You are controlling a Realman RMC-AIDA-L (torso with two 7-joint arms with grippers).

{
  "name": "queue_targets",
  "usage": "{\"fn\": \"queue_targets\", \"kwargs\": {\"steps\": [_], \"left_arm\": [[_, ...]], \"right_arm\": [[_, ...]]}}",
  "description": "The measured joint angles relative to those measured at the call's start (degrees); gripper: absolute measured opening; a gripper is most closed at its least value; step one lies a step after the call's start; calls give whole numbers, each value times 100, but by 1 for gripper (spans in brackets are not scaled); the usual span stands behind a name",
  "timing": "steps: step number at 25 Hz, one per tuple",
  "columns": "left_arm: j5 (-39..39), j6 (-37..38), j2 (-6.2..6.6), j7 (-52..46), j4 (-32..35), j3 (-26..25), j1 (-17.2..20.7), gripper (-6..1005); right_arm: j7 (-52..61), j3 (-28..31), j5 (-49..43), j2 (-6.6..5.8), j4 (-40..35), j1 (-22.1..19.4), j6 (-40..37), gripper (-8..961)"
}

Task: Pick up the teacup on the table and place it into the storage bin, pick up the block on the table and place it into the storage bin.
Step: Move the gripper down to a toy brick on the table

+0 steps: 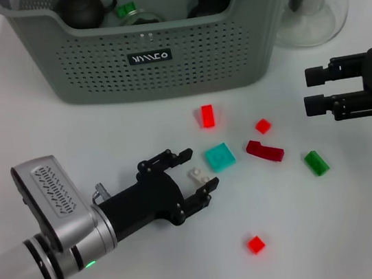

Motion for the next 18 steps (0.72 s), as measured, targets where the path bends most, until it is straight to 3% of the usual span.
{"fn": "queue_targets", "kwargs": {"steps": [3, 14, 18], "left_arm": [[-1, -29, 0, 54, -52, -6, -2, 601], [-45, -179, 0, 340, -173, -108, -3, 793], [-56, -184, 0, 342, -176, -161, -4, 793]], "right_arm": [[11, 0, -1, 0, 0, 16, 0, 683], [14, 0, -17, 13, 0, 25, 0, 681], [12, 0, -18, 17, 0, 3, 0, 681]]}}
